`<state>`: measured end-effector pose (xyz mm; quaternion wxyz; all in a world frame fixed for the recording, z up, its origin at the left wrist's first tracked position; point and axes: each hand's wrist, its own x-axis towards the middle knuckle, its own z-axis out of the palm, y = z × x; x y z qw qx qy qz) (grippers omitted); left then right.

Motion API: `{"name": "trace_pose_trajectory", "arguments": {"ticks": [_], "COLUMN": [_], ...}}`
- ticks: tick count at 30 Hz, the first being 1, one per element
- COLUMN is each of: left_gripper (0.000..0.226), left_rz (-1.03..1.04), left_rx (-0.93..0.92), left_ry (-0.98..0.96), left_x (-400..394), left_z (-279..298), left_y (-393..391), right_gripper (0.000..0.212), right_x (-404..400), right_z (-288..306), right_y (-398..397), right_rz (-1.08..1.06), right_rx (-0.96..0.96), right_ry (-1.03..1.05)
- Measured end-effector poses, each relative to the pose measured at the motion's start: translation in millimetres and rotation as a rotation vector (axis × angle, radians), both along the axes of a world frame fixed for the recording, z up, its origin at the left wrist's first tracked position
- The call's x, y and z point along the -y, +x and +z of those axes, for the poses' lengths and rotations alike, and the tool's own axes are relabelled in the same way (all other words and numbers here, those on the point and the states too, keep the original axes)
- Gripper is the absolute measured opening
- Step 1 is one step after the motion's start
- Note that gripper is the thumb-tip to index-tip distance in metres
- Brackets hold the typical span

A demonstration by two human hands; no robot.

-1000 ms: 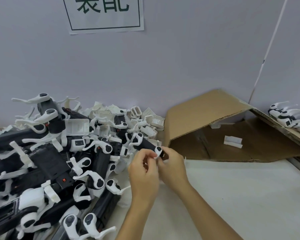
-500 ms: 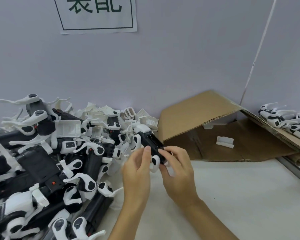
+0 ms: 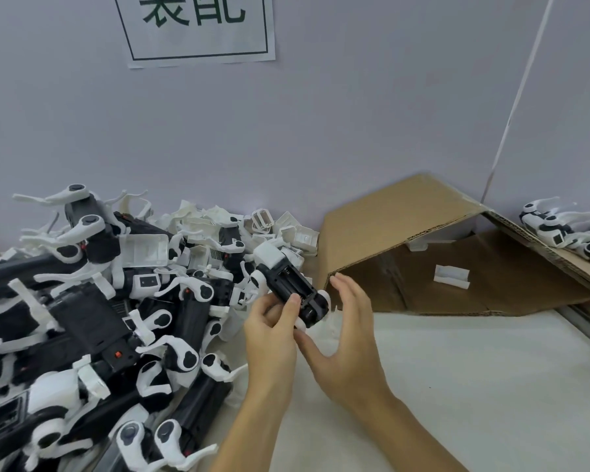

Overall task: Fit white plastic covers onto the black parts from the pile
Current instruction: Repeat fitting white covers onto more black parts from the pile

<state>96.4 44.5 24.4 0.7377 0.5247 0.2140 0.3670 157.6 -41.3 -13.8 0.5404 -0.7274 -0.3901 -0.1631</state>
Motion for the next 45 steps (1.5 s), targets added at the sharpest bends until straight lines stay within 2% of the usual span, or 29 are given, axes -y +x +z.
{"name": "trace_pose_trajectory", "arguments": {"ticks": [2,3,10,18,22,25,26,31,35,40,45], "left_gripper": [0.013,0.015,0.022,0.013,0.016,0.022,0.023,0.036,0.038,0.039,0.040], "left_rz": [-0.022,-0.035,-0.122,-0.096,-0.072,-0.063,-0.067,-0.128,-0.105,-0.102,-0.119], "left_rx": [-0.012,-0.019,-0.005,-0.008,-0.025,-0.006,0.006,0.000,-0.137,-0.184,-0.173], "left_ry": [0.004,0.027,0.154,0.144,0.190,0.212,0.218,0.267,0.556,0.693,0.683], "left_x": [-0.3,-0.1,0.8,1.3,0.7,1.2,0.8,-1.3,3.1,5.1,7.4], "left_z": [-1.3,-1.1,-1.2,-3.3,-4.2,-5.1,-4.9,-9.5,-20.6,-24.3,-24.1], "left_y": [-0.2,-0.8,-2.1,0.6,-0.1,-0.1,-0.4,2.0,4.2,6.2,5.4], "right_gripper": [0.089,0.089,0.049,0.043,0.053,0.073,0.075,0.073,0.081,0.060,0.051], "right_x": [-1.7,-3.1,-9.4,-3.7,-4.0,-3.8,-3.4,-2.3,-7.6,-5.4,-4.5], "right_z": [-1.9,-3.2,-4.0,-0.8,-3.7,-4.5,-4.0,2.2,11.7,10.5,11.0], "right_y": [1.9,2.8,0.2,0.7,3.8,4.7,4.6,2.0,-3.5,3.3,6.0], "right_rz": [0.026,0.030,0.013,-0.031,0.037,0.124,0.150,0.199,0.121,-0.046,-0.074], "right_rx": [-0.149,-0.177,-0.212,-0.164,-0.274,-0.291,-0.279,-0.267,-0.347,-0.361,-0.329], "right_ry": [-0.086,-0.110,0.025,0.038,-0.033,-0.054,-0.047,0.146,0.313,0.364,0.374]}}
